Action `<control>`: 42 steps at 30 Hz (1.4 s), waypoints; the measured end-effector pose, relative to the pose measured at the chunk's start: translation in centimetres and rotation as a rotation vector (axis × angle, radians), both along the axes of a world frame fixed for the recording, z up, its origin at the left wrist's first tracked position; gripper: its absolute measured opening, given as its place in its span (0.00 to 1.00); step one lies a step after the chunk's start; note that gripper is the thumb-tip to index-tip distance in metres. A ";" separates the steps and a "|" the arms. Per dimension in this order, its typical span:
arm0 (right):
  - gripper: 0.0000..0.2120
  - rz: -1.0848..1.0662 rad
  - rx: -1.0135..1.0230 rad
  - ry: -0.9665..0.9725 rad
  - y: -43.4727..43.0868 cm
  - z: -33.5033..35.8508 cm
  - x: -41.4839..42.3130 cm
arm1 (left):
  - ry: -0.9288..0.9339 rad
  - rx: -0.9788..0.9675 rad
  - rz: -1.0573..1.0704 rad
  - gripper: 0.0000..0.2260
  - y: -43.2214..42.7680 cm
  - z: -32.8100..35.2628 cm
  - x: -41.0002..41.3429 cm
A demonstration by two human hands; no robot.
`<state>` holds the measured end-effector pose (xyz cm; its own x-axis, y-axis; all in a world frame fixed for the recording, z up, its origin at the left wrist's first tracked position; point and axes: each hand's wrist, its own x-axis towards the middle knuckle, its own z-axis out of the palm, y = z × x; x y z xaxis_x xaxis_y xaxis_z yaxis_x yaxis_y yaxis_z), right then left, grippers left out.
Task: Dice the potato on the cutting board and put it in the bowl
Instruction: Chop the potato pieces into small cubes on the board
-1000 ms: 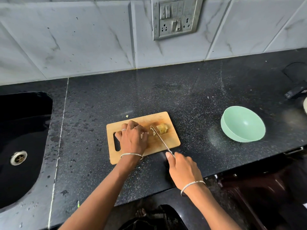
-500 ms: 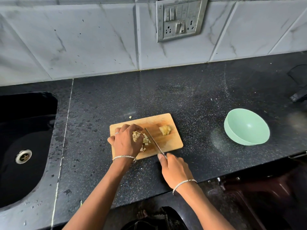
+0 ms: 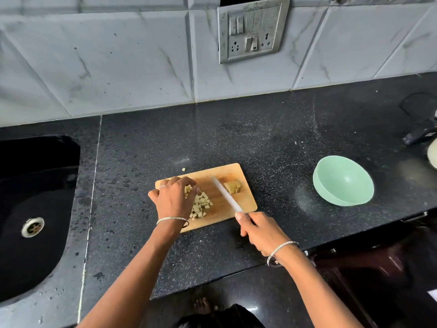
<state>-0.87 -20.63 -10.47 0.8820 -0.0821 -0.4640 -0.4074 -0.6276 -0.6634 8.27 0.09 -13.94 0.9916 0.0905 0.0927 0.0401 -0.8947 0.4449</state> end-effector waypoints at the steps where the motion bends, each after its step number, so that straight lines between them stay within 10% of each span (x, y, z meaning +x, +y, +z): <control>1: 0.24 -0.022 -0.009 -0.027 -0.2 0.0 0.1 | -0.013 0.027 -0.019 0.09 -0.5 0.2 -0.1; 9: 0.22 -0.055 -0.165 -0.069 -1.5 -1.4 -0.4 | 0.055 0.018 -0.273 0.18 -5.8 -0.5 0.6; 42: 0.24 0.048 -0.166 -0.108 -2.4 -3.9 0.0 | 0.023 -0.071 -0.183 0.15 -6.2 -2.7 1.1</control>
<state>-0.92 -23.05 -14.40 0.9308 -0.1058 -0.3499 -0.3060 -0.7493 -0.5874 9.37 -6.09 -16.68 0.9938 -0.0862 0.0699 -0.1098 -0.8546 0.5075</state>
